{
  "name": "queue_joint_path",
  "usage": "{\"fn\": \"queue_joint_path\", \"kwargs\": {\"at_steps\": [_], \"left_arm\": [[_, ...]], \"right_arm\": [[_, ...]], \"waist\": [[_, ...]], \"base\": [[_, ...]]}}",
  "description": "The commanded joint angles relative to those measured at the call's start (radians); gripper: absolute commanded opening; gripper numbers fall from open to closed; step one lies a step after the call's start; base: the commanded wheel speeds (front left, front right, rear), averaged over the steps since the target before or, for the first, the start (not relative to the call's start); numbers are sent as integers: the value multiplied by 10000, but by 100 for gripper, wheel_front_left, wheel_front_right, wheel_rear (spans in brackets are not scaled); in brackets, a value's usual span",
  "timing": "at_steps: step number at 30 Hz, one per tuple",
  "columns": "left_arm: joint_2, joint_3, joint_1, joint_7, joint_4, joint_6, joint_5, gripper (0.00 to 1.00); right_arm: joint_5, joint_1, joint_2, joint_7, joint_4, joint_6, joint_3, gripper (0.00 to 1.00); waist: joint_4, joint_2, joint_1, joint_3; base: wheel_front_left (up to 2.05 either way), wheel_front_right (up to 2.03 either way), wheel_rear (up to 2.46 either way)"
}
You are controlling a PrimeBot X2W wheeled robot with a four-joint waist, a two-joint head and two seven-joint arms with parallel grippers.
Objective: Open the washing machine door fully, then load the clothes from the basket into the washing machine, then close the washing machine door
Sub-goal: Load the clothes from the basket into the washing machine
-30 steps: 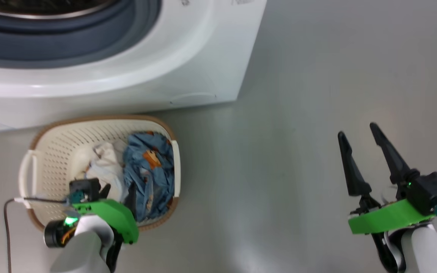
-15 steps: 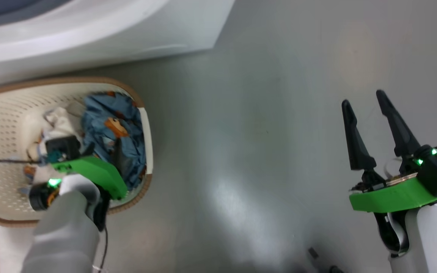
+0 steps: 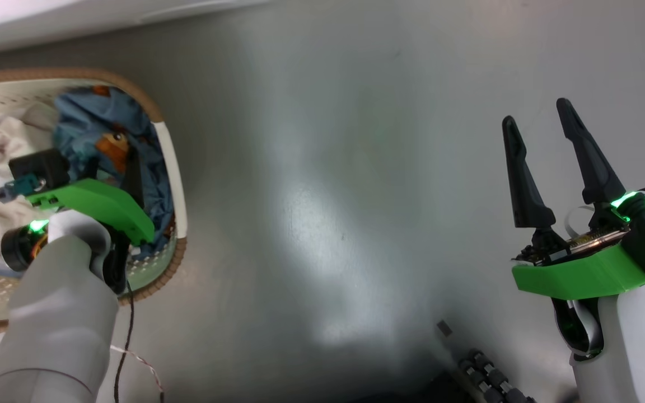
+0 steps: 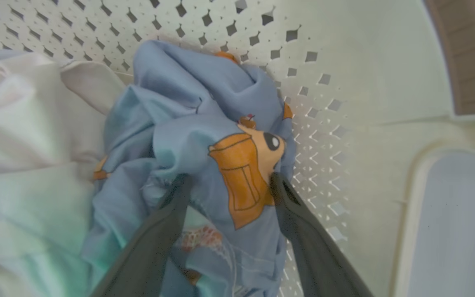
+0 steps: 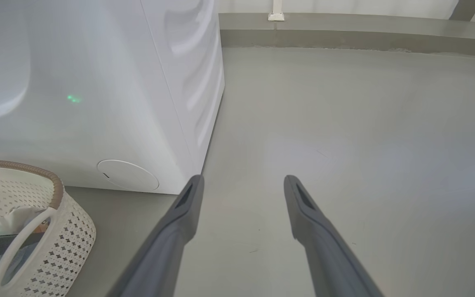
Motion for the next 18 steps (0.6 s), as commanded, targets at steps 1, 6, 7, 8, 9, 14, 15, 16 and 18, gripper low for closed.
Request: {"fn": "queue_joint_path", "kwargs": {"at_steps": [1, 6, 7, 8, 9, 14, 15, 16, 18], "left_arm": [[365, 204, 145, -81, 36, 84, -66, 100], [435, 289, -17, 91, 88, 347, -201, 100], [447, 295, -32, 117, 95, 403, -216, 100], [456, 297, -43, 129, 101, 468, -225, 92], [465, 297, -48, 136, 106, 530, -233, 46], [510, 270, -14, 196, 123, 637, -274, 0], [508, 264, 7, 196, 125, 654, -283, 0], [502, 246, 30, 191, 127, 672, -279, 0], [475, 210, 79, 173, 130, 684, -278, 0]], "right_arm": [[92, 198, -8, -45, -248, 88, 206, 100], [102, 123, 4, -45, -276, 88, 215, 100], [104, 112, 7, -45, -275, 88, 227, 100], [101, 104, 14, -45, -271, 88, 239, 100], [99, 97, 22, -45, -263, 88, 250, 100], [104, 62, 41, -45, -229, 88, 259, 100], [99, 63, 44, -45, -226, 88, 250, 100], [92, 66, 48, -45, -222, 88, 239, 100], [79, 69, 47, -45, -213, 88, 210, 100]], "waist": [[-212, 0, -1, 341], [-274, 0, -1, 533], [-287, 0, -1, 553], [-300, 0, -1, 564], [-310, 0, -1, 569], [-347, 0, -1, 541], [-344, 0, -1, 523], [-335, 0, -1, 500], [-298, 0, -1, 453]], "base": [[0, 0, 0], [0, 0, 0], [0, 0, 0], [0, 0, 0], [0, 0, 0], [0, 0, 0], [0, 0, 0], [0, 0, 0], [0, 0, 0]]}}
